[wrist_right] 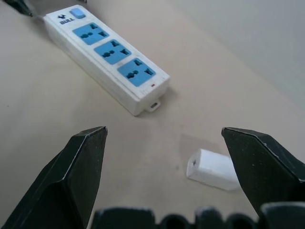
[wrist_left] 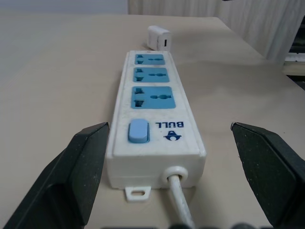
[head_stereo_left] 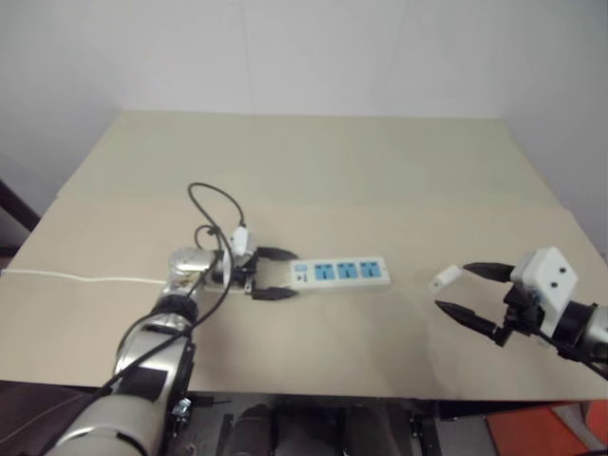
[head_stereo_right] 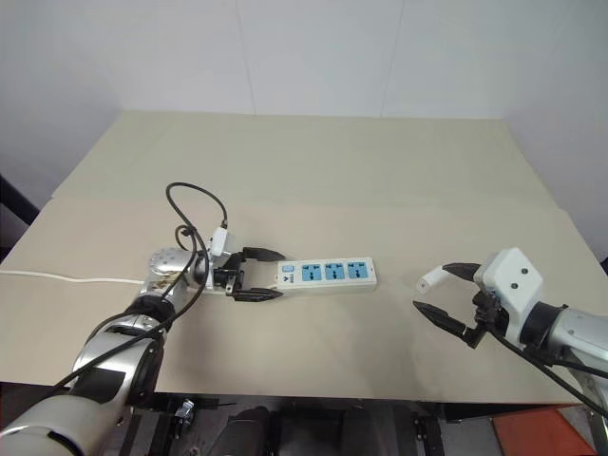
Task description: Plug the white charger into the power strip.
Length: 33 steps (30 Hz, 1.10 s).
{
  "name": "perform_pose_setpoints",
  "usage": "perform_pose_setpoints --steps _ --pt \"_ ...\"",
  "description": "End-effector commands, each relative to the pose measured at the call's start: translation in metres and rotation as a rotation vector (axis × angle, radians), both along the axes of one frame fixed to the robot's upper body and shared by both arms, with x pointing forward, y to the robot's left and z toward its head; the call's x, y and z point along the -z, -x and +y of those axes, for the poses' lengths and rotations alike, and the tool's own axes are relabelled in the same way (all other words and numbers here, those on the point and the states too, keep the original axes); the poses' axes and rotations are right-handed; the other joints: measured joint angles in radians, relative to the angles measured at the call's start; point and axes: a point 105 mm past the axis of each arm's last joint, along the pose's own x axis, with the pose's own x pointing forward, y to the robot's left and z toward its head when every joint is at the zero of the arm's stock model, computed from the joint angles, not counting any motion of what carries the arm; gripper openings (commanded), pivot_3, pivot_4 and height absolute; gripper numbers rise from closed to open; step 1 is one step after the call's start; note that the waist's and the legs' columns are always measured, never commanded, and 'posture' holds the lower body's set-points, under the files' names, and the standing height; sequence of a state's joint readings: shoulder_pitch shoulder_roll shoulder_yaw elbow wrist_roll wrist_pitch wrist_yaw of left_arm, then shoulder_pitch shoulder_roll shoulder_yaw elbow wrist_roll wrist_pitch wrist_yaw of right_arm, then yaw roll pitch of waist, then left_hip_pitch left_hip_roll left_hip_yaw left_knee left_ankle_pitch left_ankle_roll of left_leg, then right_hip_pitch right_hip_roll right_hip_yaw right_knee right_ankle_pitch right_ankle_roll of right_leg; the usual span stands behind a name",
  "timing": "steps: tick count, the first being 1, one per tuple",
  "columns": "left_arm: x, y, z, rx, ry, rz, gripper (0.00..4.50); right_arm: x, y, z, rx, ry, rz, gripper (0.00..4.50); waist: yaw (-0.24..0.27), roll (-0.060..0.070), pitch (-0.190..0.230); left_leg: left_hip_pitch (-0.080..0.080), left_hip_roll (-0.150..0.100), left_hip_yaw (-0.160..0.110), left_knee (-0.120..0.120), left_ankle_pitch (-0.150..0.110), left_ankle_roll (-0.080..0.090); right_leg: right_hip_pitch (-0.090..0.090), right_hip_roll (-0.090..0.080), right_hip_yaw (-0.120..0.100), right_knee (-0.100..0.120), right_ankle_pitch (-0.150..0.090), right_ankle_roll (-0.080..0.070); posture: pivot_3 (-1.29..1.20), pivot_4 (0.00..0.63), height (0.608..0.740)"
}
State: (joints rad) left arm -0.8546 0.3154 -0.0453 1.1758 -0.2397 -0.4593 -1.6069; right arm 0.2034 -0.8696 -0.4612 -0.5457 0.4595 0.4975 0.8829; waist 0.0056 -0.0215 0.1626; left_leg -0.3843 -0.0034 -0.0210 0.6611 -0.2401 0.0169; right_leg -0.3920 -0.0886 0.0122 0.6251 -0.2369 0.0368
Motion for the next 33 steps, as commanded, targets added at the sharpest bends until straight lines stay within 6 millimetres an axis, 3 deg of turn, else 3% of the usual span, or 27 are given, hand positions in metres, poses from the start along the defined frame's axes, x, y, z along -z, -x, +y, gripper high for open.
perform_pose_setpoints --steps 1,18,23,28,33 --pt "-0.005 -0.004 -0.004 -0.017 0.006 -0.045 4.45 -0.015 0.001 0.001 0.014 -0.005 -0.068 4.5 -0.001 0.0 0.0 0.0 0.0 0.0 0.0 0.0 0.0 0.0 0.0 0.0 0.0 0.0 0.0 0.0 0.15 0.74" --pt "0.01 -0.004 -0.012 -0.054 0.0 0.002 4.45 -0.013 -0.007 0.006 0.014 -0.003 -0.071 4.5 0.002 0.0 0.0 0.0 0.0 0.0 0.0 0.0 0.0 0.0 0.0 0.0 0.0 0.0 0.0 0.0 0.15 0.74" --pt "0.017 -0.001 -0.013 -0.036 -0.053 0.01 3.25 -0.013 -0.009 0.007 0.011 0.001 -0.072 4.5 0.003 0.0 0.0 0.0 0.0 0.0 0.0 0.0 0.0 0.0 0.0 0.0 0.0 0.0 0.0 0.0 0.15 0.74" --pt "0.021 0.0 -0.013 -0.03 -0.085 0.001 3.24 -0.014 -0.011 0.009 -0.018 0.027 -0.072 4.5 0.002 0.0 0.0 0.001 0.0 0.0 0.0 0.0 0.0 0.001 0.0 0.0 0.0 0.0 0.0 0.0 0.15 0.74" --pt "0.018 0.0 -0.013 -0.02 -0.089 -0.018 3.24 -0.013 -0.019 0.007 -0.154 0.204 -0.027 4.5 0.001 0.0 0.0 0.002 0.0 0.0 0.0 0.0 0.0 0.002 0.0 0.0 0.0 0.0 0.0 0.0 0.15 0.74"
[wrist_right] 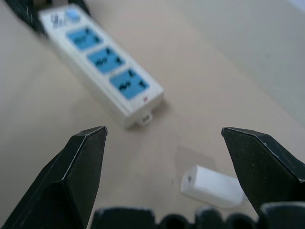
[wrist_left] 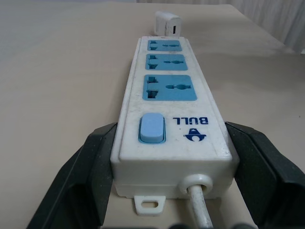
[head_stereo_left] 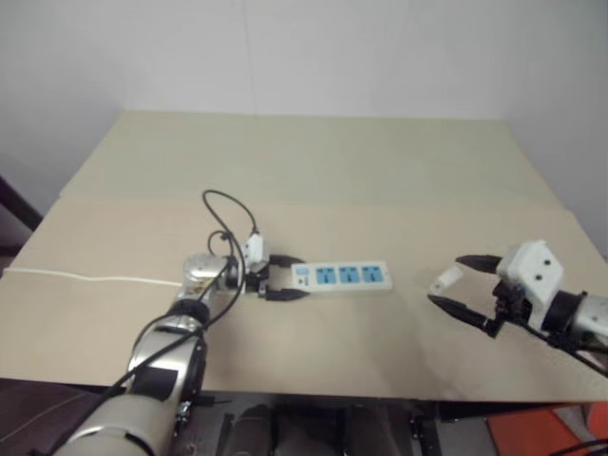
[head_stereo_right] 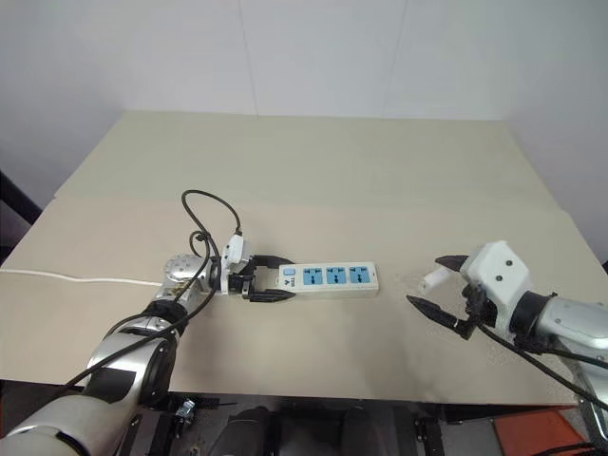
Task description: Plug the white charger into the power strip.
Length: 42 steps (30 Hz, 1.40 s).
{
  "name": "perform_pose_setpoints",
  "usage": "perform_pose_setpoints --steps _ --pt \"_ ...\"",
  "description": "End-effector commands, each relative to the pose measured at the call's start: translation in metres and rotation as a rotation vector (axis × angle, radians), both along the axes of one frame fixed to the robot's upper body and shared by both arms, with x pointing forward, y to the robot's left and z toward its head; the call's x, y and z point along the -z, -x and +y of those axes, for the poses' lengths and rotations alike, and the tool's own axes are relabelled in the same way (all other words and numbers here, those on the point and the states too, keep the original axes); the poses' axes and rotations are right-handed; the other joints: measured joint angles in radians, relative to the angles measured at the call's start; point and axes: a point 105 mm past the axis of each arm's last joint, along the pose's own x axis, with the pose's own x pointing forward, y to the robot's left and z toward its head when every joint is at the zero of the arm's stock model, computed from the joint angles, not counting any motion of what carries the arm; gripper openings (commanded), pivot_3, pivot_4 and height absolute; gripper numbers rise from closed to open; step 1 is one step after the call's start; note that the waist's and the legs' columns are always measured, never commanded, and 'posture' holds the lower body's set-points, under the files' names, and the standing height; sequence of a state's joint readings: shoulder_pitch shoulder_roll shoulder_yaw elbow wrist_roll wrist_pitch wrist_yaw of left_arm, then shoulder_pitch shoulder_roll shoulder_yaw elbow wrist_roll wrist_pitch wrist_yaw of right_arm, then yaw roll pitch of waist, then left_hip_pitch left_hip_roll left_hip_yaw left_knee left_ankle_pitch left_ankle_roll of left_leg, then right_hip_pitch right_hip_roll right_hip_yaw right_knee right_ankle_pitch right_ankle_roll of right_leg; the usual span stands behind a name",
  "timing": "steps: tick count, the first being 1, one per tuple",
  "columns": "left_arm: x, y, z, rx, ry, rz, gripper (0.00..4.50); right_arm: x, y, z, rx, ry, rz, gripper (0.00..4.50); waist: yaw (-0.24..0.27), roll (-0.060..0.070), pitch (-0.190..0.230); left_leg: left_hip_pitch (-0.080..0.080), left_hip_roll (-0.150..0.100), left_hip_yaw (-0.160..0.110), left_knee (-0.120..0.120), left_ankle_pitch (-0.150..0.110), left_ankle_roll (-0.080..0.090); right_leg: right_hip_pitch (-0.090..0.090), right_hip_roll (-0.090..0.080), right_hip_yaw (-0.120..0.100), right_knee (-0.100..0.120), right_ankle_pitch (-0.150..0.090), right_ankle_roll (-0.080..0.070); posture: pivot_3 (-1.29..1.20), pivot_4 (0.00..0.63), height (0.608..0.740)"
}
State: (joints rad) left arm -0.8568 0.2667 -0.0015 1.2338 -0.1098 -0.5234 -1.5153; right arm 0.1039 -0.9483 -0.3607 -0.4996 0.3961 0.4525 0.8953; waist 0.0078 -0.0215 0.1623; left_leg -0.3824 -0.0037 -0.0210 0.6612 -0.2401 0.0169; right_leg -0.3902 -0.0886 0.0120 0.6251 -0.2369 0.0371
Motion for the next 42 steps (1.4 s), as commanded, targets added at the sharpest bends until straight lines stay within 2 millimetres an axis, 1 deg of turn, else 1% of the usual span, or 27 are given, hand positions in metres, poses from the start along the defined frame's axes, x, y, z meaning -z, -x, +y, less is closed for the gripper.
perform_pose_setpoints --steps 1,2,4,5,6,11,13,16,21,24,26,31,37,40,42 --pt "0.004 0.003 -0.001 0.033 -0.05 -0.009 3.24 -0.01 -0.01 -0.002 -0.088 0.118 0.027 4.5 -0.002 0.0 0.0 0.0 0.0 0.0 0.0 0.0 0.0 0.0 0.0 0.0 0.0 0.0 0.0 0.0 0.15 0.74" --pt "0.004 0.003 -0.001 0.036 -0.057 -0.01 3.24 -0.012 -0.015 -0.004 -0.087 0.134 0.043 4.5 -0.004 0.0 0.0 0.001 0.0 0.0 0.0 0.0 0.0 0.0 0.0 0.0 0.0 0.0 0.0 0.0 0.15 0.74" --pt "0.006 0.005 -0.001 0.046 -0.072 -0.018 3.24 -0.019 -0.029 -0.003 -0.165 0.303 -0.014 4.5 -0.006 0.0 0.0 0.001 0.0 0.0 0.0 0.0 0.0 0.0 0.0 0.0 0.0 0.0 0.0 0.0 0.15 0.74" --pt "0.006 0.005 -0.001 0.048 -0.073 -0.02 3.24 -0.02 -0.033 -0.003 -0.206 0.372 -0.032 4.5 -0.008 0.001 0.0 0.001 0.0 0.0 0.0 0.0 0.0 0.0 0.0 0.0 0.0 0.0 0.0 0.0 0.15 0.74" --pt "0.005 0.006 -0.001 0.054 -0.064 -0.016 3.24 -0.021 -0.036 0.0 -0.28 0.459 -0.036 4.5 -0.008 0.0 0.0 0.0 0.0 0.0 0.0 0.0 0.0 -0.001 0.0 0.0 0.0 0.0 0.0 0.0 0.15 0.74" --pt "0.002 0.009 0.002 0.071 -0.048 -0.025 3.24 -0.019 -0.046 0.009 -0.517 0.712 0.029 4.5 -0.016 0.001 0.0 -0.002 0.0 0.0 0.0 0.0 0.0 -0.002 0.0 -0.001 -0.001 0.0 0.0 0.0 0.15 0.74" --pt "0.002 0.008 0.003 0.061 -0.042 -0.032 3.24 -0.016 -0.046 0.011 -0.611 0.798 0.068 4.5 -0.017 0.001 0.0 -0.003 0.0 0.0 0.0 0.0 0.0 -0.003 0.0 -0.001 -0.001 0.0 0.0 0.0 0.15 0.74" --pt "0.003 0.009 0.004 0.054 -0.043 -0.032 3.24 -0.011 -0.049 0.012 -0.7 0.884 0.102 4.5 -0.02 0.001 0.0 -0.004 0.0 0.0 0.0 0.0 0.0 -0.004 0.0 -0.001 -0.001 0.0 0.0 0.0 0.15 0.74" --pt "0.007 0.013 0.006 0.054 -0.04 -0.032 3.24 -0.002 -0.064 0.018 -0.795 1.03 0.106 4.5 -0.021 0.001 0.0 -0.002 0.0 0.0 0.0 0.0 0.0 -0.004 0.0 0.0 0.002 0.0 0.0 0.0 0.15 0.74" --pt "0.009 0.013 0.005 0.048 -0.043 -0.039 3.24 0.003 -0.072 0.019 -0.819 1.106 0.109 4.5 -0.021 0.001 0.0 -0.001 0.0 0.0 0.0 0.0 0.0 -0.004 0.0 0.0 0.003 0.0 0.0 0.0 0.15 0.74" --pt "0.009 0.013 0.006 0.046 -0.048 -0.04 3.24 0.005 -0.074 0.02 -0.843 1.141 0.118 4.5 -0.02 0.001 0.0 -0.001 0.0 0.0 0.0 0.0 0.0 -0.004 0.0 0.0 0.003 0.0 0.0 0.0 0.15 0.74" --pt "0.008 0.012 0.004 0.042 -0.042 -0.046 3.24 0.008 -0.071 0.018 -0.897 1.176 0.154 4.5 -0.02 0.001 -0.001 -0.001 0.0 0.001 0.0 0.0 0.0 -0.004 0.0 0.0 0.003 0.0 0.0 0.0 0.15 0.74" --pt "0.007 0.011 0.001 0.04 -0.04 -0.049 3.24 0.015 -0.079 0.015 -0.889 1.191 0.16 4.5 -0.02 0.001 -0.001 -0.001 0.0 0.001 0.0 0.0 0.0 -0.004 0.0 0.0 0.003 0.0 0.0 0.0 0.15 0.74" --pt "0.009 0.011 0.001 0.037 -0.044 -0.051 3.24 0.021 -0.081 0.008 -0.89 1.228 0.174 4.5 -0.018 0.001 -0.001 -0.001 0.0 0.001 0.0 0.0 0.0 -0.004 0.0 0.0 0.003 0.0 0.0 0.0 0.15 0.74" --pt "0.01 0.012 0.003 0.039 -0.053 -0.047 3.24 0.023 -0.082 0.007 -0.894 1.225 0.177 4.5 -0.018 0.001 -0.001 -0.001 0.0 0.001 0.0 0.0 0.0 -0.004 -0.001 0.0 0.003 0.0 0.0 0.0 0.15 0.74"
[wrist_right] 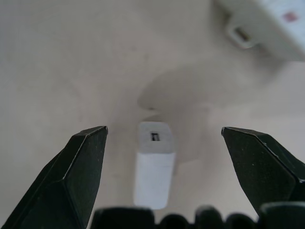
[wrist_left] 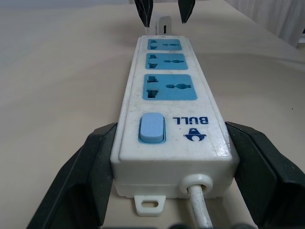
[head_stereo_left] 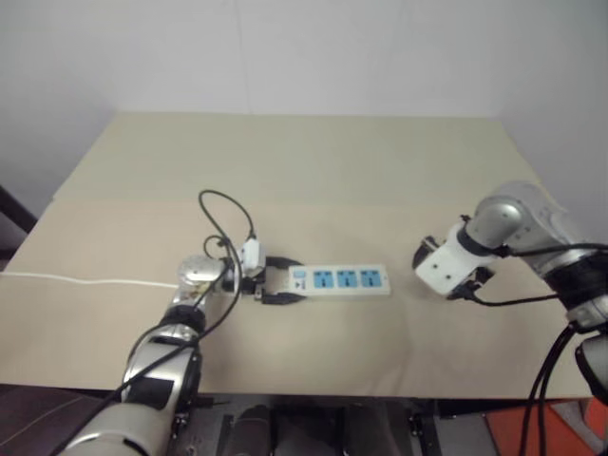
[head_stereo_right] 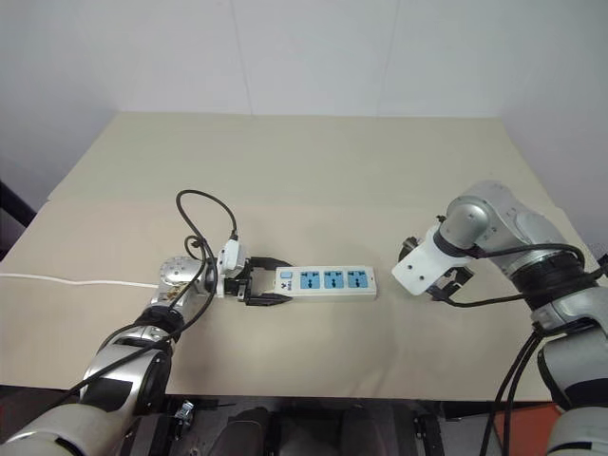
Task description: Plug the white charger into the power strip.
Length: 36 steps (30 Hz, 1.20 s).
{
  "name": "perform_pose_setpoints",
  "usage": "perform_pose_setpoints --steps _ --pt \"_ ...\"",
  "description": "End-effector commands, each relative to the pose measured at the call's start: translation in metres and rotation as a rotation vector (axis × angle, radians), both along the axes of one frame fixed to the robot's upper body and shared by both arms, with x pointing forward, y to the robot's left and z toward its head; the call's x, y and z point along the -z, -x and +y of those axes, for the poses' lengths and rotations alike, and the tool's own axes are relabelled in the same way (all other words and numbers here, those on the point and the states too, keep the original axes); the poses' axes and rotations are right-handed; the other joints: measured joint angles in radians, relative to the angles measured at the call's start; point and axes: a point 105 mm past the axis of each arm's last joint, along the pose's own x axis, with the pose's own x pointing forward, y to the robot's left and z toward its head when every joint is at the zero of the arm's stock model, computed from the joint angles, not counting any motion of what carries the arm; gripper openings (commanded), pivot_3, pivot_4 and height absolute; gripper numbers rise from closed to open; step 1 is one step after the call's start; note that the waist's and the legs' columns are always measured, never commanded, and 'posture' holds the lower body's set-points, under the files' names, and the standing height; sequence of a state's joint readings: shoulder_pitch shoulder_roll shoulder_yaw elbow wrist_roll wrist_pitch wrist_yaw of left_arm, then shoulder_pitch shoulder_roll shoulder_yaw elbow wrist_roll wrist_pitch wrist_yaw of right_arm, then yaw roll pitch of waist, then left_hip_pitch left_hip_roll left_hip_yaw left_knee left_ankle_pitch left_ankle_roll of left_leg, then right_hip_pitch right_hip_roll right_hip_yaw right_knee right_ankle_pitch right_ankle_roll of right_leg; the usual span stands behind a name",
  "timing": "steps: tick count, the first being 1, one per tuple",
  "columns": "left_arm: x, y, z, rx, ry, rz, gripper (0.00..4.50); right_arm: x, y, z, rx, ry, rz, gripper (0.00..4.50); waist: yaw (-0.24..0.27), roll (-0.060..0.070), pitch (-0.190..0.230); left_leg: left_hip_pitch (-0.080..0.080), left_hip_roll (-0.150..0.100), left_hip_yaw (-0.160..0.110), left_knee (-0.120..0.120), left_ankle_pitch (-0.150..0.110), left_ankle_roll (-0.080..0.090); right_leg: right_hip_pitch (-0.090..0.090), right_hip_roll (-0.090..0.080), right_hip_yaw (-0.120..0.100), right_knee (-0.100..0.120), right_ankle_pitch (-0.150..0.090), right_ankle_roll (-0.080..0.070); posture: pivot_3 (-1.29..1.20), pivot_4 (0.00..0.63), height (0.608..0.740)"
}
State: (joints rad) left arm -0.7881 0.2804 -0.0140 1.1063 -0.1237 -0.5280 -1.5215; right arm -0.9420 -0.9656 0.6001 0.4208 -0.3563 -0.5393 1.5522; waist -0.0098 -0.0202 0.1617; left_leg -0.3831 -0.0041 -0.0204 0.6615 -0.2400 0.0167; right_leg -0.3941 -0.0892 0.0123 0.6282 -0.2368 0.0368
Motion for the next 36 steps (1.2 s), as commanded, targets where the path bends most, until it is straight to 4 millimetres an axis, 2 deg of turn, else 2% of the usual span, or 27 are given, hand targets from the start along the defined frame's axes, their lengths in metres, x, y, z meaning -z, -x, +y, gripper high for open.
perform_pose_setpoints --steps 1,10,16,20,27,33,36 --pt "0.011 0.006 0.001 0.019 -0.049 0.016 3.24 -0.006 -0.004 -0.001 -0.019 0.019 -0.021 4.5 -0.001 0.0 0.0 0.0 0.0 0.0 0.0 0.0 0.0 0.0 0.0 0.0 0.0 0.0 0.0 0.0 0.15 0.74" --pt "0.011 0.005 0.004 0.01 -0.047 0.018 3.24 0.0 -0.01 0.002 -0.018 0.006 -0.015 4.5 -0.003 0.0 0.0 0.001 0.0 0.0 0.0 0.0 0.0 0.0 0.0 0.0 0.001 0.0 0.0 0.0 0.15 0.74" --pt "0.009 0.006 0.003 0.015 -0.032 0.015 3.24 0.002 -0.012 -0.002 -0.028 0.021 -0.016 4.5 -0.003 0.0 0.0 0.002 0.0 0.0 0.0 0.0 0.0 0.0 0.0 0.001 0.001 0.0 0.0 0.0 0.15 0.74" --pt "0.009 0.006 0.004 0.013 -0.033 0.015 3.24 0.004 -0.012 -0.004 -0.037 0.029 -0.009 3.58 -0.004 0.0 0.0 0.002 0.0 0.0 0.0 0.0 0.0 0.0 0.0 0.001 0.001 0.0 0.0 0.0 0.15 0.74" --pt "0.008 0.007 0.003 0.017 -0.026 0.012 3.24 0.006 -0.014 -0.004 -0.042 0.024 -0.014 1.11 -0.004 0.0 0.0 0.001 0.0 0.0 0.0 0.0 0.0 0.0 0.0 0.001 0.001 0.0 0.0 0.0 0.15 0.74" --pt "0.008 0.007 0.002 0.021 -0.026 0.011 3.24 0.002 -0.015 -0.005 -0.064 0.026 -0.061 1.11 -0.005 0.0 0.0 0.002 0.0 0.0 0.0 0.0 0.0 0.0 0.0 0.001 0.001 0.0 0.0 0.0 0.15 0.74" --pt "0.007 0.007 0.001 0.027 -0.027 0.014 3.24 -0.011 -0.014 0.0 -0.034 -0.054 -0.092 1.11 -0.004 0.0 0.0 0.001 0.0 0.0 0.0 0.0 0.0 0.0 0.0 0.001 0.001 0.0 0.0 0.0 0.15 0.74"
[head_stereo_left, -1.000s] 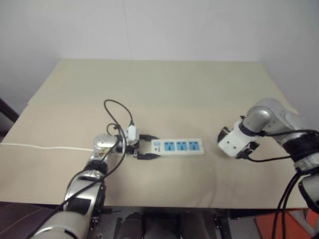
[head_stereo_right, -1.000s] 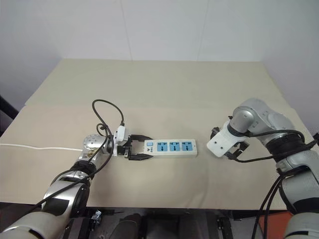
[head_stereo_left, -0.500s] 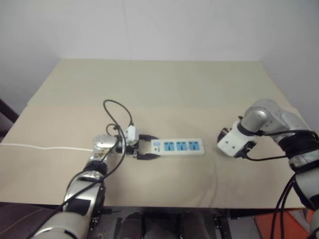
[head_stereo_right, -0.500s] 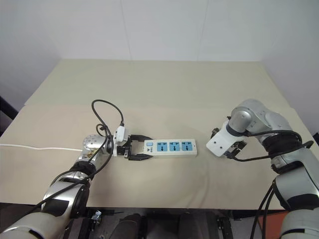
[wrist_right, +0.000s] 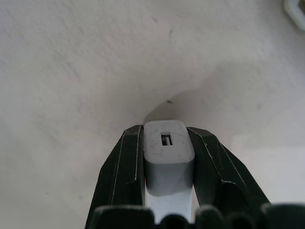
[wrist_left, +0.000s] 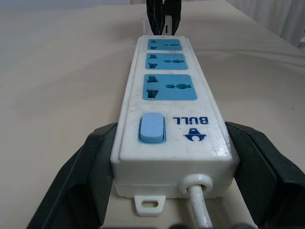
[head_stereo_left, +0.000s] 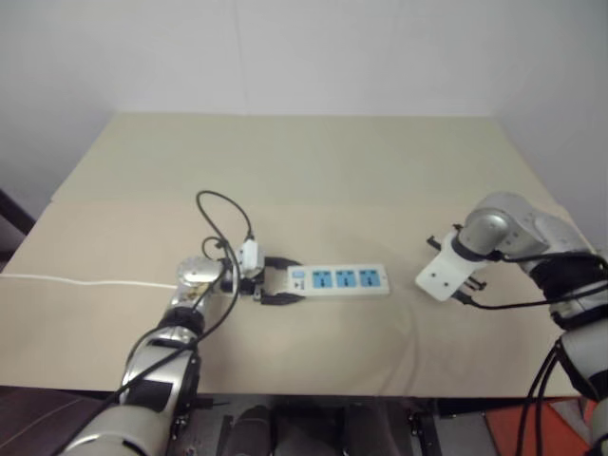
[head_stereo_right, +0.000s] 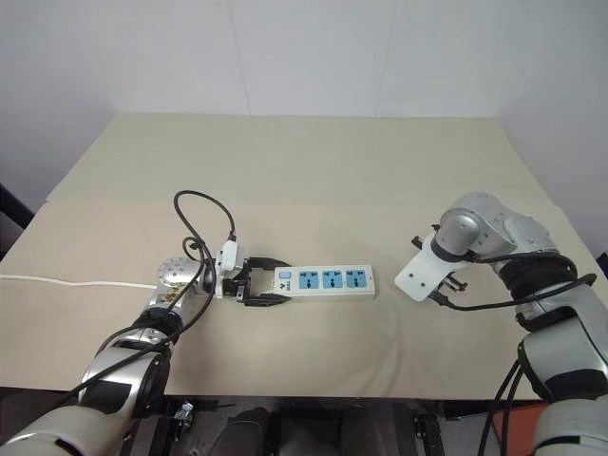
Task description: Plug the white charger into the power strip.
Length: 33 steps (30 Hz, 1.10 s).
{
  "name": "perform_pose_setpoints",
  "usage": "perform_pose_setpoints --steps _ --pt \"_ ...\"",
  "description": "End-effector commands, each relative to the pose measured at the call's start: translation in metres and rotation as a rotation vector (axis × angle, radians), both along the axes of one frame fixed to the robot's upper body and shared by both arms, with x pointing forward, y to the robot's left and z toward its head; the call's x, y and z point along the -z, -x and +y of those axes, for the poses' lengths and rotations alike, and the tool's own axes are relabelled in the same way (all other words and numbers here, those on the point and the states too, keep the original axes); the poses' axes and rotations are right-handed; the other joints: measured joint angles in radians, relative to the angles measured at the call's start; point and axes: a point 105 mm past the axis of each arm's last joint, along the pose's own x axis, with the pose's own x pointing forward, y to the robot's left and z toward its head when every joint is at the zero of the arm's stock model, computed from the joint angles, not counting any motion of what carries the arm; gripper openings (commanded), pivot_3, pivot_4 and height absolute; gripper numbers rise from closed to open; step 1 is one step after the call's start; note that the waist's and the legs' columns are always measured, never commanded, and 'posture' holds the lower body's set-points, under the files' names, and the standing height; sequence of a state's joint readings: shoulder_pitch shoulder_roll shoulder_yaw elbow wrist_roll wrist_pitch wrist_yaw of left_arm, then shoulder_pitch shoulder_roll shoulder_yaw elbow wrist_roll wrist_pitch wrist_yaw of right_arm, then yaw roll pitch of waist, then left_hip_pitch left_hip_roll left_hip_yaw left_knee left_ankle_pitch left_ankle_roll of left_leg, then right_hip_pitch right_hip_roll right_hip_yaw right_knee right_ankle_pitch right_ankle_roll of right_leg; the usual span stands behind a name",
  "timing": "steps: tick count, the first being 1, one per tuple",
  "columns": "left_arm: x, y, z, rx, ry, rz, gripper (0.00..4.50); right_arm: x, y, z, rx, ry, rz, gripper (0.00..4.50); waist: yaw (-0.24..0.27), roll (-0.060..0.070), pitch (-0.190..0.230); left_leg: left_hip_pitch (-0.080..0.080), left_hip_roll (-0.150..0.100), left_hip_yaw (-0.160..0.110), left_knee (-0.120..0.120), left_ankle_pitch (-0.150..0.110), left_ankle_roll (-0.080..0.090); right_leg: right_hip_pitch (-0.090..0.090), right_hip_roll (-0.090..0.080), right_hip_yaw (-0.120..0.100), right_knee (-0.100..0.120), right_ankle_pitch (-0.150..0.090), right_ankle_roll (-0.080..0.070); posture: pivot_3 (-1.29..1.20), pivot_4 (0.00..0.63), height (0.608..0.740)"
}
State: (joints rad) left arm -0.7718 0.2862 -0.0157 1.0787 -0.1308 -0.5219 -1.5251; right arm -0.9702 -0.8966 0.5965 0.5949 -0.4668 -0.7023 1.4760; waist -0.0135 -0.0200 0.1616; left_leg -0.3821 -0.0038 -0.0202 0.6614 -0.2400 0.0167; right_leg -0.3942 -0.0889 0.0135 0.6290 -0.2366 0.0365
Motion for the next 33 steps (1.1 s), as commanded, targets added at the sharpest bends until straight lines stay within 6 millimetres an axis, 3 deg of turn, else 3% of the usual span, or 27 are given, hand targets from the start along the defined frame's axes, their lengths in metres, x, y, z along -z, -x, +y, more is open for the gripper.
perform_pose_setpoints --steps 1,5,10,12,15,19,23,28,33 --pt "0.007 0.005 -0.001 0.028 -0.029 0.02 3.24 -0.034 -0.004 0.01 0.052 -0.157 -0.09 1.11 0.0 0.0 0.0 0.0 0.0 0.0 0.0 0.0 0.0 0.0 0.0 0.0 0.0 0.0 0.0 0.0 0.15 0.74" --pt "0.008 0.006 -0.002 0.039 -0.043 0.021 3.24 -0.065 0.0 0.034 0.161 -0.508 -0.069 1.11 0.001 0.0 0.0 -0.001 0.0 -0.002 0.0 0.0 0.0 0.0 0.0 0.0 0.0 0.0 0.0 0.0 0.15 0.74" --pt "0.01 0.008 -0.007 0.052 -0.033 0.042 3.24 -0.116 -0.008 0.074 0.361 -1.137 -0.031 1.11 0.002 0.0 0.0 0.0 0.001 -0.005 0.0 0.0 0.0 0.0 -0.001 0.0 0.0 0.0 -0.001 0.0 0.15 0.74" --pt "0.01 0.009 -0.008 0.063 -0.028 0.057 3.24 -0.126 0.0 0.086 0.391 -1.322 0.069 1.11 0.008 0.0 0.0 -0.001 0.0 -0.006 0.0 0.0 0.0 0.0 -0.001 0.0 0.001 0.0 -0.001 0.0 0.15 0.74" --pt "0.01 0.009 -0.01 0.073 -0.032 0.068 3.24 -0.126 0.014 0.109 0.392 -1.545 0.241 1.11 0.014 0.0 0.0 -0.003 0.0 -0.006 0.0 0.0 0.0 0.0 -0.001 -0.002 0.001 0.0 0.0 0.0 0.15 0.74" --pt "0.007 0.006 -0.011 0.072 -0.018 0.088 3.24 -0.113 0.029 0.137 0.42 -1.667 0.445 1.11 0.014 0.0 0.0 -0.004 0.0 -0.006 0.0 0.0 0.0 -0.001 -0.001 -0.002 0.002 0.001 0.0 0.0 0.15 0.74" --pt "0.009 0.007 -0.01 0.088 -0.05 0.097 3.24 -0.096 0.031 0.151 0.467 -1.689 0.536 1.11 0.014 0.0 0.0 -0.004 -0.001 -0.006 0.0 0.0 0.0 -0.001 -0.001 -0.001 0.002 0.001 0.001 0.0 0.15 0.74" --pt "0.01 0.007 -0.007 0.094 -0.077 0.092 3.24 -0.076 0.024 0.156 0.517 -1.677 0.595 1.11 0.011 0.0 0.0 -0.002 -0.001 -0.004 0.0 0.0 0.0 0.0 0.0 -0.002 0.001 0.001 0.001 0.0 0.15 0.74" --pt "0.005 0.005 -0.008 0.085 -0.043 0.102 3.24 -0.06 0.028 0.159 0.45 -1.643 0.6 1.11 0.01 0.0 0.0 -0.003 -0.001 -0.004 0.0 0.0 0.0 0.0 0.0 -0.002 0.001 0.001 0.001 0.0 0.15 0.74"
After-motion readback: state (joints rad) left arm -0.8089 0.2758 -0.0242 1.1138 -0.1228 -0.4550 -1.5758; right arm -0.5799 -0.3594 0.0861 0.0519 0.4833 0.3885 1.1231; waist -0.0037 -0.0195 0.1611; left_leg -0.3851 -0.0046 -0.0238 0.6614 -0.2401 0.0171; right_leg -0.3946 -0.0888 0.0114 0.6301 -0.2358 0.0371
